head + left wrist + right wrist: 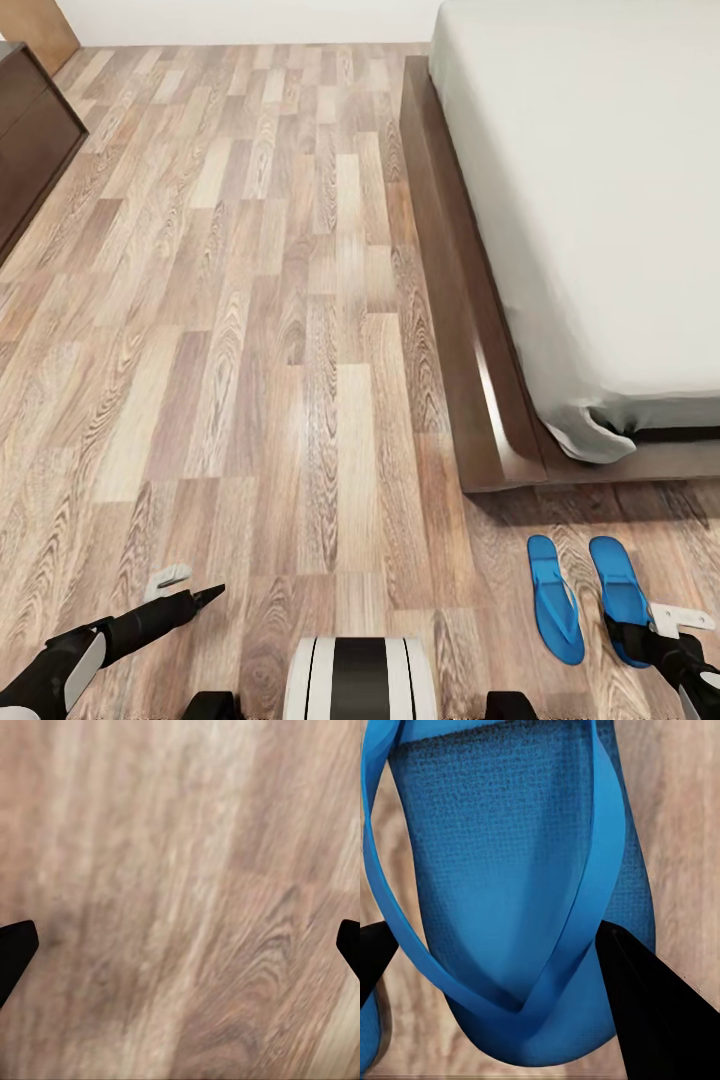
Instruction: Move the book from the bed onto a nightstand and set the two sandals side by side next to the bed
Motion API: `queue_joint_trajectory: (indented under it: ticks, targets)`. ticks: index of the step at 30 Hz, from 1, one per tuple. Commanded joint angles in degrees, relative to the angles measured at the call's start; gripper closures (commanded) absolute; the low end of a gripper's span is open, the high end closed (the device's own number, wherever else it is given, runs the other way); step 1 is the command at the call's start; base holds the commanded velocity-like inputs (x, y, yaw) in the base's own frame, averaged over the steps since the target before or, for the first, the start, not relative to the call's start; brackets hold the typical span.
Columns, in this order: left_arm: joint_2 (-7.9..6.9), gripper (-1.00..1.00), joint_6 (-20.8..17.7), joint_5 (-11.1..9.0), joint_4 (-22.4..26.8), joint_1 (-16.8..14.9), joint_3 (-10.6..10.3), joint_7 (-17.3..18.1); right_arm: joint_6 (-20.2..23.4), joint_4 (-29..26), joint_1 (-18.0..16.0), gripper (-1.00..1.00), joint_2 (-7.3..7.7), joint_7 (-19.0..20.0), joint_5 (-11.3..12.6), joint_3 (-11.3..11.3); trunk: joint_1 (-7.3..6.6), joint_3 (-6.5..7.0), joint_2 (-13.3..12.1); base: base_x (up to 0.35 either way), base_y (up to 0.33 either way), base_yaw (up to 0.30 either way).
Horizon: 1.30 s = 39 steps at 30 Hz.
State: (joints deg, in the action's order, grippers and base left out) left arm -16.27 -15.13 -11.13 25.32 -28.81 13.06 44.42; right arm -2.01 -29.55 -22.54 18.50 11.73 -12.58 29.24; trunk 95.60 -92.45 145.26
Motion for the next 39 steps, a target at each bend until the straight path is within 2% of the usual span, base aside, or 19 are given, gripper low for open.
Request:
queue_joint_trajectory:
  ticks: [1, 15, 17, 19, 20, 21, 22, 25, 31, 36, 39]
  targets:
    - [0.01, -1.0, -0.6, -0.4, 0.0, 0.0, 0.1, 0.2, -0.2, 0.0, -0.1, 1.0, -0.04, 0.4, -0.5, 0.5, 0.01, -0.26, 0.0, 0.0, 0.0, 0.0]
    - [-0.03, -1.0, -0.7, -0.4, 0.0, 0.0, 0.3, 0.3, -0.2, 0.0, -0.1, 1.0, -0.04, 0.4, -0.5, 0.4, 0.38, -3.36, 0.2, 0.0, 0.0, 0.0]
    - [-0.18, -1.0, -1.0, -0.6, 0.7, -0.1, 0.5, 1.3, -0.2, 0.0, -0.1, 1.0, -0.04, 0.4, -0.5, 0.4, 0.38, -3.36, 0.2, 0.0, 0.0, 0.0]
    - [-0.33, -1.0, -2.3, -1.6, 2.7, -0.5, 0.5, 5.9, -0.2, 0.0, -0.1, 1.0, -0.04, 0.4, -0.5, 0.4, 0.38, -3.36, 0.2, 0.0, 0.0, 0.0]
    - [-0.42, -1.0, -5.1, -3.1, 5.3, -0.7, 0.5, 11.8, -0.2, 0.0, -0.1, 1.0, -0.04, 0.4, -0.5, 0.4, 0.38, -3.36, 0.2, 0.0, 0.0, 0.0]
    - [-0.45, -1.0, -7.8, -3.9, 7.5, -0.8, 0.5, 15.9, -0.2, 0.0, -0.1, 1.0, -0.04, 0.4, -0.5, 0.4, 0.38, -3.36, 0.2, 0.0, 0.0, 0.0]
    - [-0.48, -1.0, -11.9, -4.6, 10.8, -0.8, 0.5, 21.1, -0.2, 0.0, -0.1, 1.0, -0.04, 0.4, -0.5, 0.4, 0.38, -3.36, 0.2, 0.0, 0.0, 0.0]
    - [-0.29, -1.0, -16.7, -5.4, 15.4, -0.9, 0.2, 27.3, -0.2, 0.0, -0.1, 1.0, -0.04, 0.4, -0.5, 0.4, 0.38, -3.36, 0.2, 0.0, 0.0, 0.0]
    - [0.78, -1.0, -17.8, -5.2, 16.5, -0.9, -0.3, 28.8, -0.2, 0.0, -0.1, 1.0, -0.04, 0.4, -0.5, 0.4, 0.4, -3.58, 0.2, 0.0, 0.0, 0.0]
    - [0.88, -1.0, -17.8, -5.1, 16.5, -0.9, -0.4, 28.8, -0.2, 0.0, -0.1, 1.0, -0.04, 0.4, -0.5, 0.4, 0.53, -4.69, 0.3, 0.0, 0.0, 0.0]
    - [0.89, -1.0, -17.9, -5.1, 16.4, -0.9, -0.3, 28.8, -0.2, -0.1, -0.1, 1.0, -0.04, 0.4, -0.5, 0.4, 0.53, -4.69, 0.3, 0.0, 0.0, 0.0]
